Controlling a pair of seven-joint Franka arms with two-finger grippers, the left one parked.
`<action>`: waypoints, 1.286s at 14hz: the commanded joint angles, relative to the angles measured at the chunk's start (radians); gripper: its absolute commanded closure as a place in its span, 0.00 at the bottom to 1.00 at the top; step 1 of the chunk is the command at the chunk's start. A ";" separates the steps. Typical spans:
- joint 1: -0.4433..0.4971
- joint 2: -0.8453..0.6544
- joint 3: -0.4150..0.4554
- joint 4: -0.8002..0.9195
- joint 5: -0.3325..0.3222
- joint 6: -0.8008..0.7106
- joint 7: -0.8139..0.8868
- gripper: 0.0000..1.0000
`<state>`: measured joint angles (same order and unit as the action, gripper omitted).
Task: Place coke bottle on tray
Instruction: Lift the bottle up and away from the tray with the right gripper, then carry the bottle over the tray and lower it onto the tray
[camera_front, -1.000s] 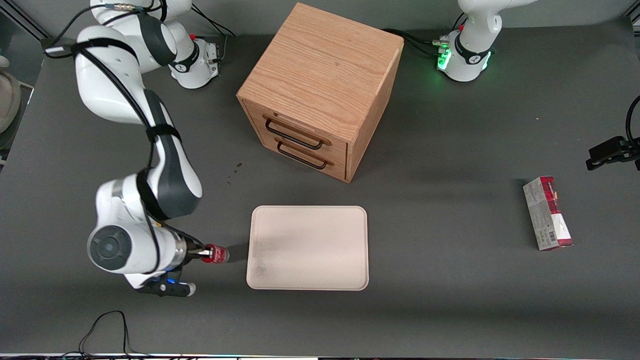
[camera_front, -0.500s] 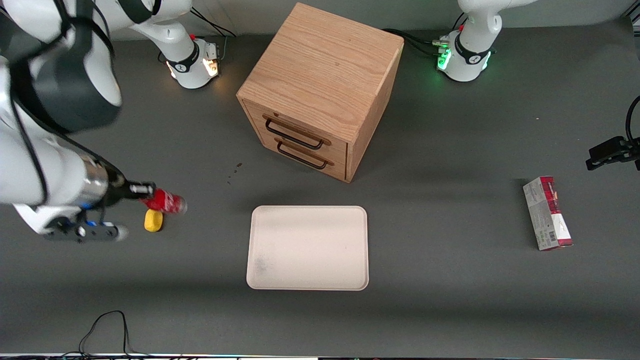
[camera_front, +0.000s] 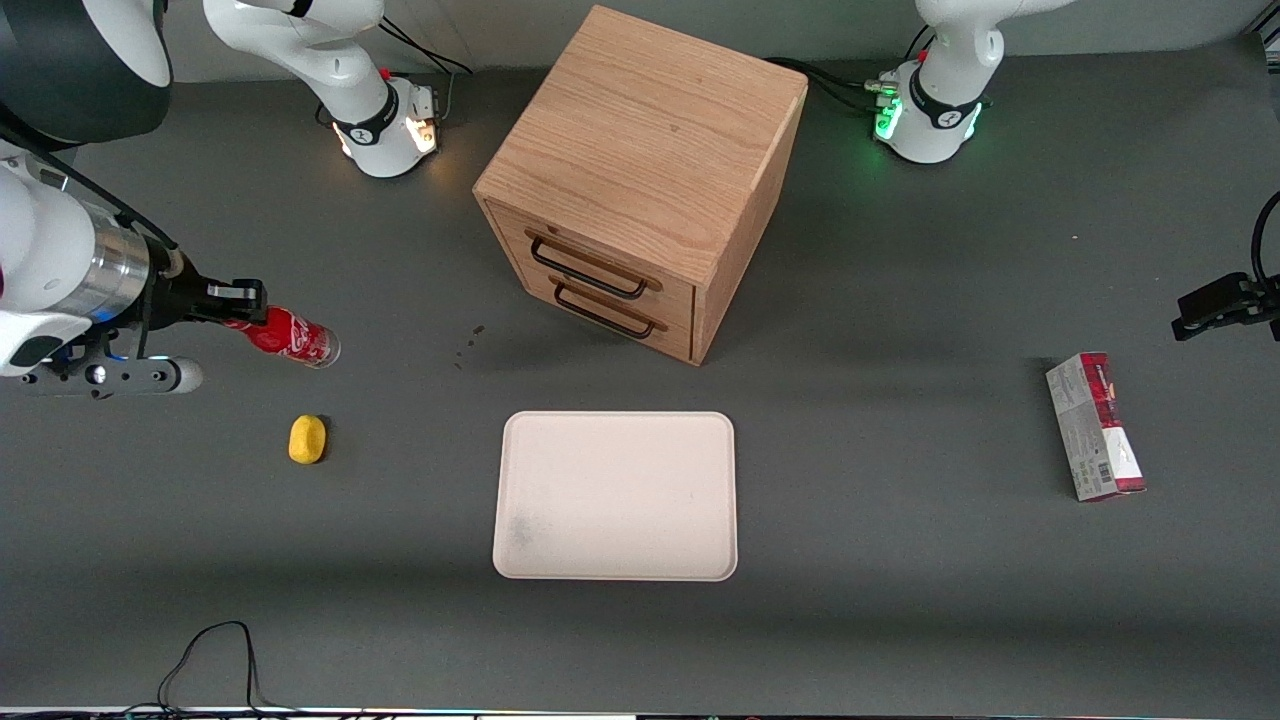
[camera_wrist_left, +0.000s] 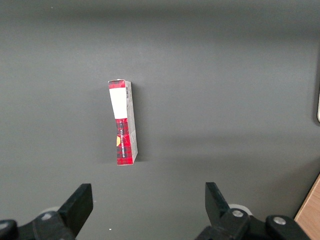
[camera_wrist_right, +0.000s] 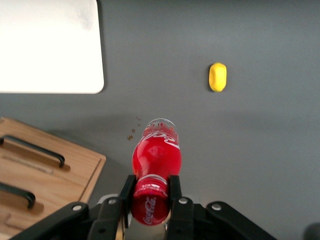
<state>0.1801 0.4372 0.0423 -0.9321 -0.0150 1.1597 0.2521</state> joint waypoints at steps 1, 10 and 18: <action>0.004 0.046 0.066 -0.001 0.017 0.105 0.166 1.00; 0.119 0.290 0.149 0.084 0.007 0.402 0.434 1.00; 0.099 0.389 0.125 0.090 -0.034 0.578 0.424 1.00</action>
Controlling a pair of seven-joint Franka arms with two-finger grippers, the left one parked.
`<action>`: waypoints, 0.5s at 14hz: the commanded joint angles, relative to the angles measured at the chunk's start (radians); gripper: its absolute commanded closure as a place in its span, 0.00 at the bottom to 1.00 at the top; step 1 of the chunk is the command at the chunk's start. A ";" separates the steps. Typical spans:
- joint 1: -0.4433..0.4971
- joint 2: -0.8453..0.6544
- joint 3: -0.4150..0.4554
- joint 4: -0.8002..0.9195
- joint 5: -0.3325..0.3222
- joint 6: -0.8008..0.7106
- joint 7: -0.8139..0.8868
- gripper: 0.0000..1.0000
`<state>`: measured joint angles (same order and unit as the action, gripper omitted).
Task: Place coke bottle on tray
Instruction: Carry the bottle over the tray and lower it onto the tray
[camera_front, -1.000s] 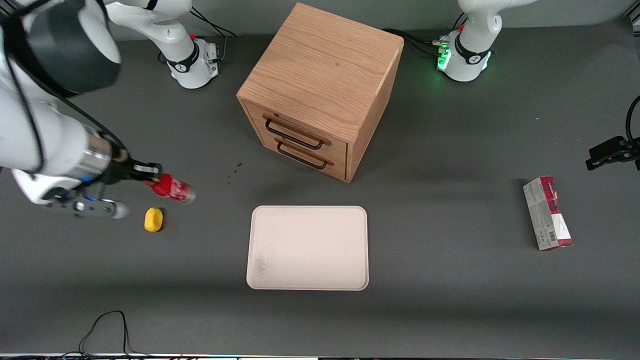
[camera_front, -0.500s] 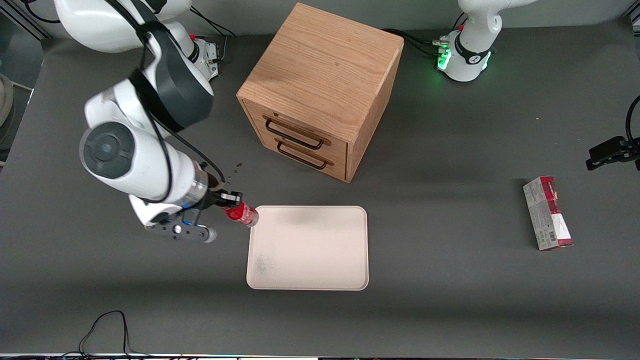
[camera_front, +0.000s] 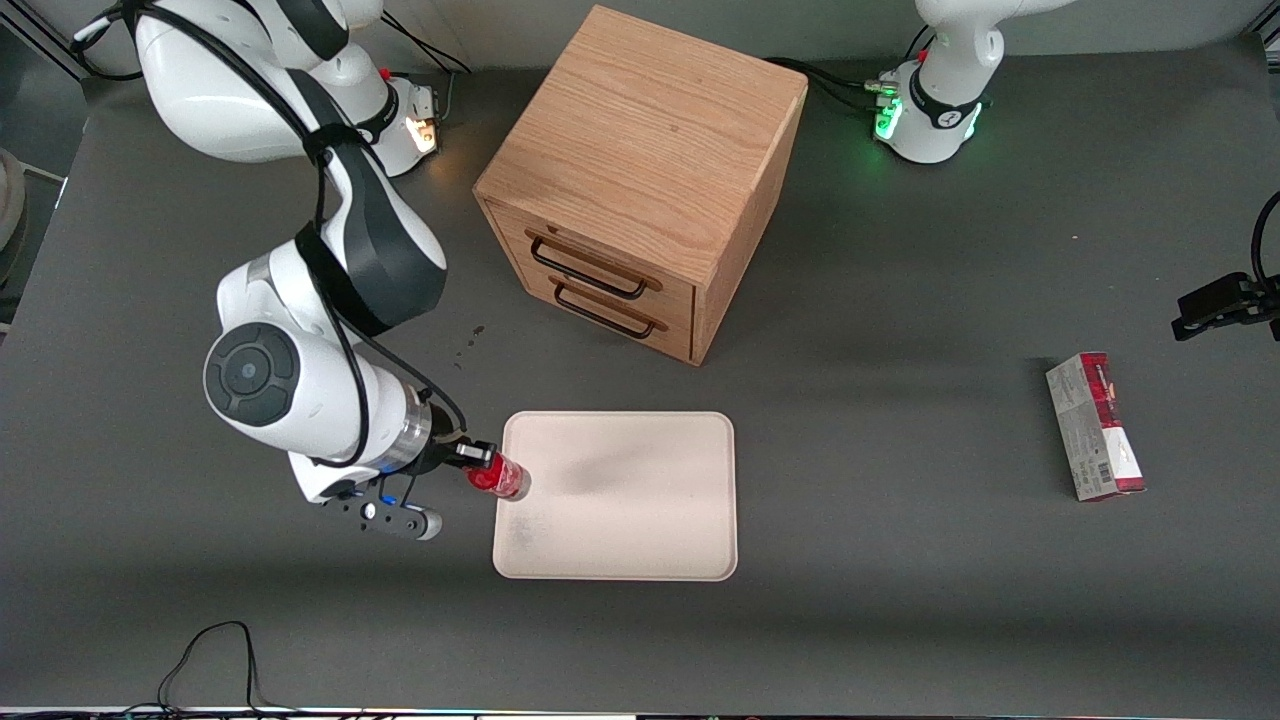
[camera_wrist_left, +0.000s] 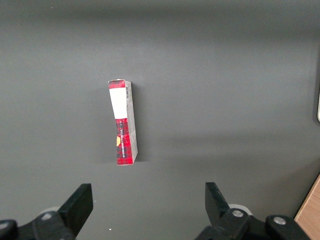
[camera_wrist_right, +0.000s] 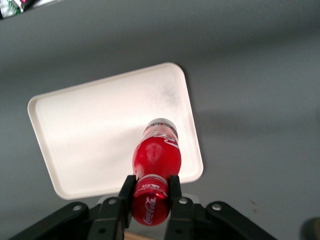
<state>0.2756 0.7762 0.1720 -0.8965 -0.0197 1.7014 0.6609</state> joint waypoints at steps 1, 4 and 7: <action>0.005 0.070 -0.005 0.054 -0.034 0.069 0.017 1.00; 0.004 0.115 -0.017 0.054 -0.049 0.138 0.020 1.00; 0.005 0.138 -0.020 0.053 -0.051 0.178 0.025 1.00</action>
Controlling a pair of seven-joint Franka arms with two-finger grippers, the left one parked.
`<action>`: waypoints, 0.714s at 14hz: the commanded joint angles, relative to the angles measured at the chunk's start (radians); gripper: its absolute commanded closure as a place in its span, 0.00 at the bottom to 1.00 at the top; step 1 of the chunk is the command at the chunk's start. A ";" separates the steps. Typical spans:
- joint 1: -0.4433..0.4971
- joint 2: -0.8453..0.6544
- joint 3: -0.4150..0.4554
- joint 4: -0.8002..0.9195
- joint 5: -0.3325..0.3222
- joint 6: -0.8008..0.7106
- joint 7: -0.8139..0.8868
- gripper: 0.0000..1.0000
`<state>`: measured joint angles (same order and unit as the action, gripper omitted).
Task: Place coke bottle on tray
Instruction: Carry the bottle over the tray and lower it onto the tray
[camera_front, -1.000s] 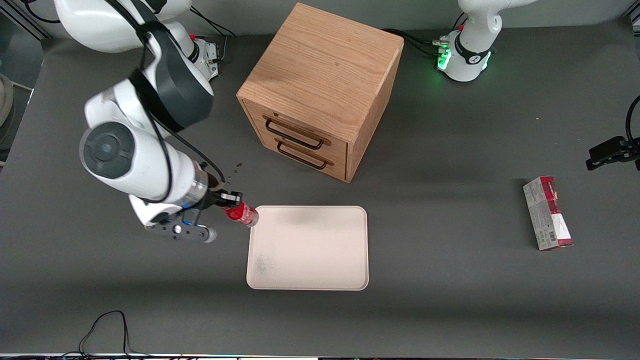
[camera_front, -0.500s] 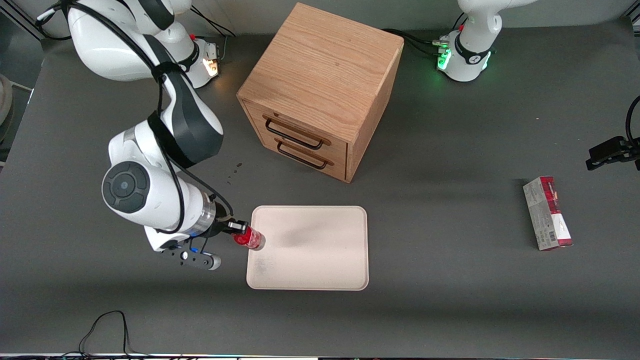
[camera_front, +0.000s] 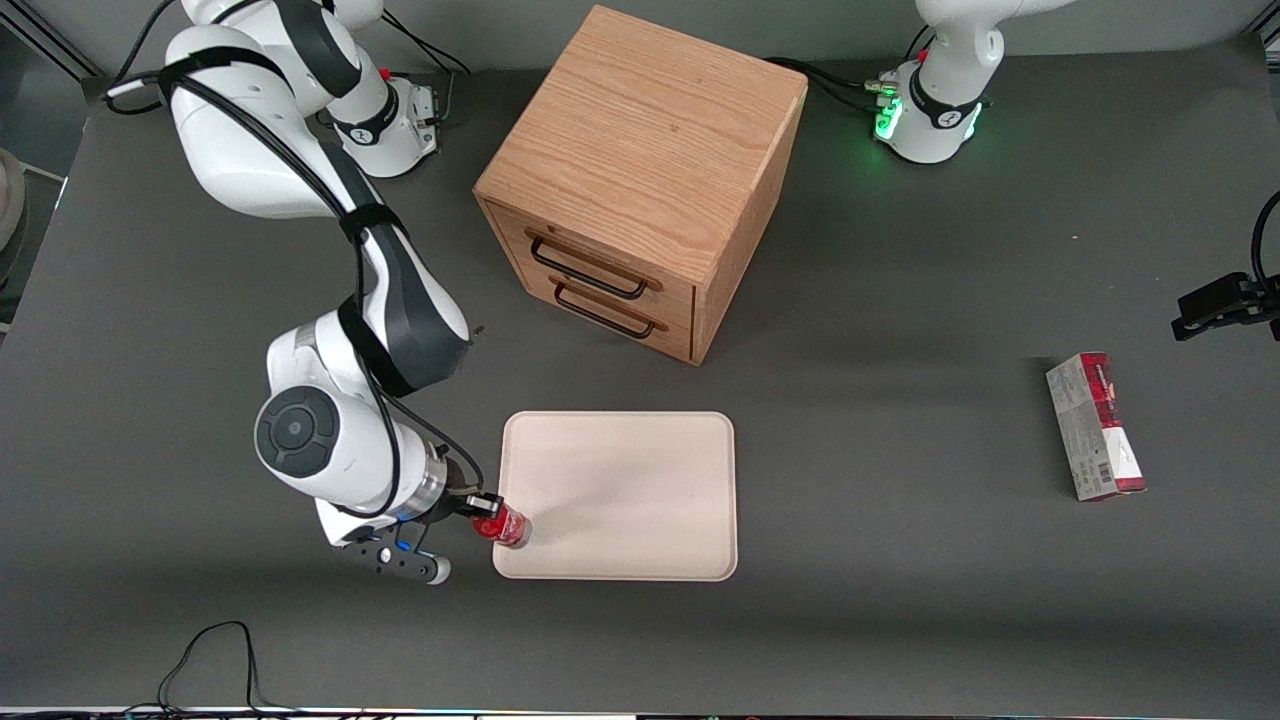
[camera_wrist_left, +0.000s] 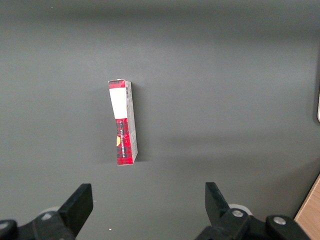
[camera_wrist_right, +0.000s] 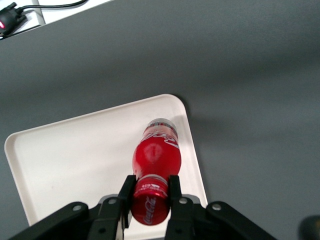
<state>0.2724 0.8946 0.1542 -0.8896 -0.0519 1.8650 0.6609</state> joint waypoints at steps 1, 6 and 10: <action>0.008 0.021 -0.008 0.046 -0.019 0.028 0.028 1.00; 0.017 0.058 -0.021 0.043 -0.025 0.060 0.052 1.00; 0.019 0.064 -0.019 0.040 -0.034 0.066 0.052 1.00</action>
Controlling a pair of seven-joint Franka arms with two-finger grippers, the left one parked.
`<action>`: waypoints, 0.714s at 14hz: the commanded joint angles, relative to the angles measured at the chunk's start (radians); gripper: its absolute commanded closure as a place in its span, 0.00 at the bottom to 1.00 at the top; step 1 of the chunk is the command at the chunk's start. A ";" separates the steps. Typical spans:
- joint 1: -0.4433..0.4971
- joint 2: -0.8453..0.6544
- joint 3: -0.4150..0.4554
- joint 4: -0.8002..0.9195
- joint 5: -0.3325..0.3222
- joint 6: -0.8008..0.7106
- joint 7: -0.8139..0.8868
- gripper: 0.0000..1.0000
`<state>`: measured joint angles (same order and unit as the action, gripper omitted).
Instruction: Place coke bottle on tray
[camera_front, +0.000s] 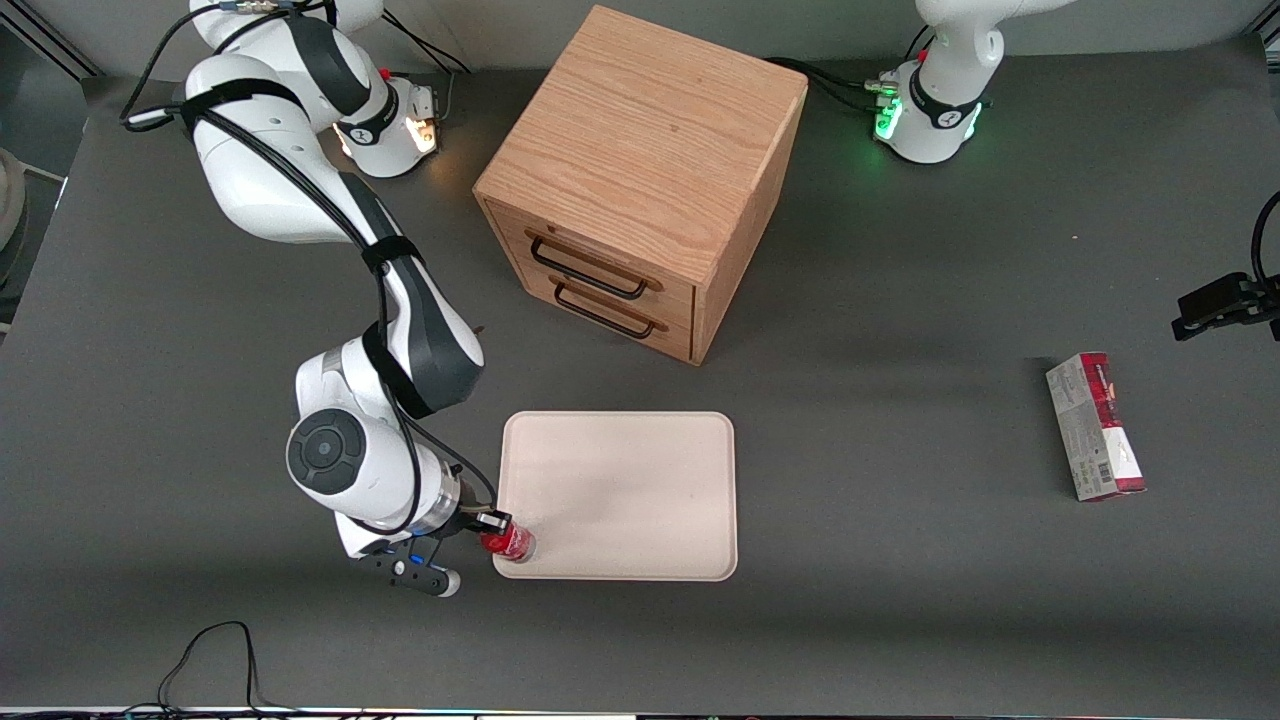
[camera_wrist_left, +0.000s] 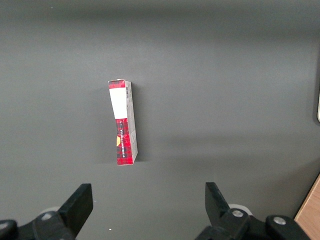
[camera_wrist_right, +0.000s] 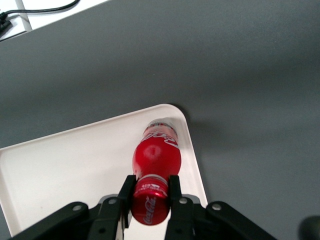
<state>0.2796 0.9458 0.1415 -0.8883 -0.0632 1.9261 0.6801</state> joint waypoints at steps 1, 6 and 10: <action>0.012 0.013 -0.007 0.037 -0.023 0.005 0.033 1.00; 0.013 0.013 -0.007 0.032 -0.030 0.017 0.033 0.01; 0.016 0.013 -0.007 0.032 -0.043 0.019 0.033 0.00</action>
<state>0.2843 0.9476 0.1415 -0.8835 -0.0806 1.9439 0.6834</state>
